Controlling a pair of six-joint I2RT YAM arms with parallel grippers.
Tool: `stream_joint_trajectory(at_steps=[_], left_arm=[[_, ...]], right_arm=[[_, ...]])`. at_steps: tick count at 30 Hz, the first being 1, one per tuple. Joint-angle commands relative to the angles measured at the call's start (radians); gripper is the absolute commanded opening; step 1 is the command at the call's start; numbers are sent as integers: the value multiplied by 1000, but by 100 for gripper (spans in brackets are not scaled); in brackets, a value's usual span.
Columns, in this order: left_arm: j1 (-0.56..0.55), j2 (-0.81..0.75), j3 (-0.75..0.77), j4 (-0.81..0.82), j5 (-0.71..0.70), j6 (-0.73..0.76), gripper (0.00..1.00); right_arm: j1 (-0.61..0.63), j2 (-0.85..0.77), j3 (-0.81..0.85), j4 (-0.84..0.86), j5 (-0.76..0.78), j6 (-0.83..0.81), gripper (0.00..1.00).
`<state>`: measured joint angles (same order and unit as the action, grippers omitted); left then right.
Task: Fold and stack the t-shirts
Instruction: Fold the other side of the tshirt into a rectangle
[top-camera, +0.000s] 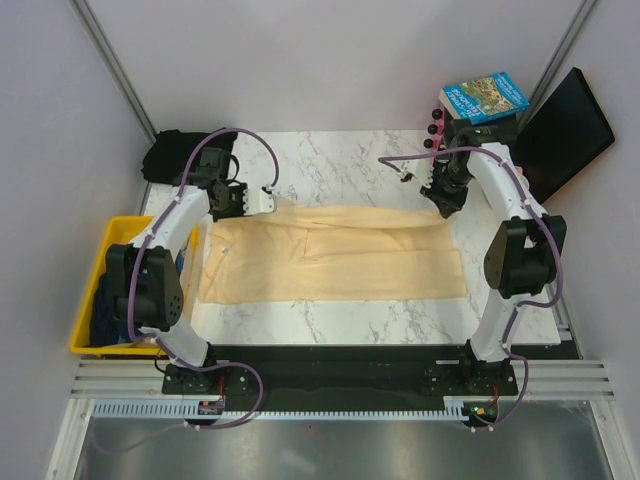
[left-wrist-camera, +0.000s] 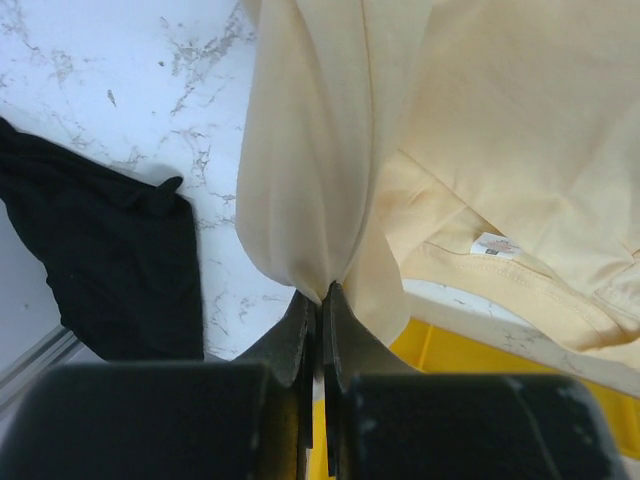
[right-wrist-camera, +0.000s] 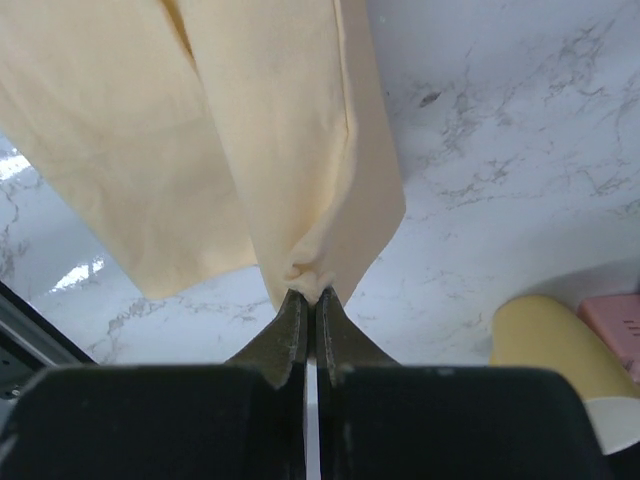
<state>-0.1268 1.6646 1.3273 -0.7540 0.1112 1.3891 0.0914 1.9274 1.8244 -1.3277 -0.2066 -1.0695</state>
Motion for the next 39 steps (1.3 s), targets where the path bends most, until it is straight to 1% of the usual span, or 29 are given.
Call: stream_joint_trajectory(at_steps=[1,6,13,20,24,28,34,39], left_arm=[[29,-40,-10,-15,-2,70,2],[39,-42,-19,-27,-11,94,2],[44,-48,-40,-60,-12,128,2],[61,-63,-19,-172,56,177,2],[79,-57,15,-290,73,232,2],[85,-43,41,-363,81,255,2],[85,-16,75,-432,87,283,2],[85,-9,67,-472,79,318,2]], right_arm=[[-27,-79,-7,-128,67,-78,0],[-42,-107,-39,-101,95,-98,0],[-44,-100,-89,-73,99,-106,0],[-30,-100,-155,-61,124,-132,0],[-28,-102,-198,-57,148,-158,0],[-21,-104,-215,-59,150,-165,0],[-1,-104,-246,-59,177,-187,0],[10,-99,-260,-61,184,-193,0]])
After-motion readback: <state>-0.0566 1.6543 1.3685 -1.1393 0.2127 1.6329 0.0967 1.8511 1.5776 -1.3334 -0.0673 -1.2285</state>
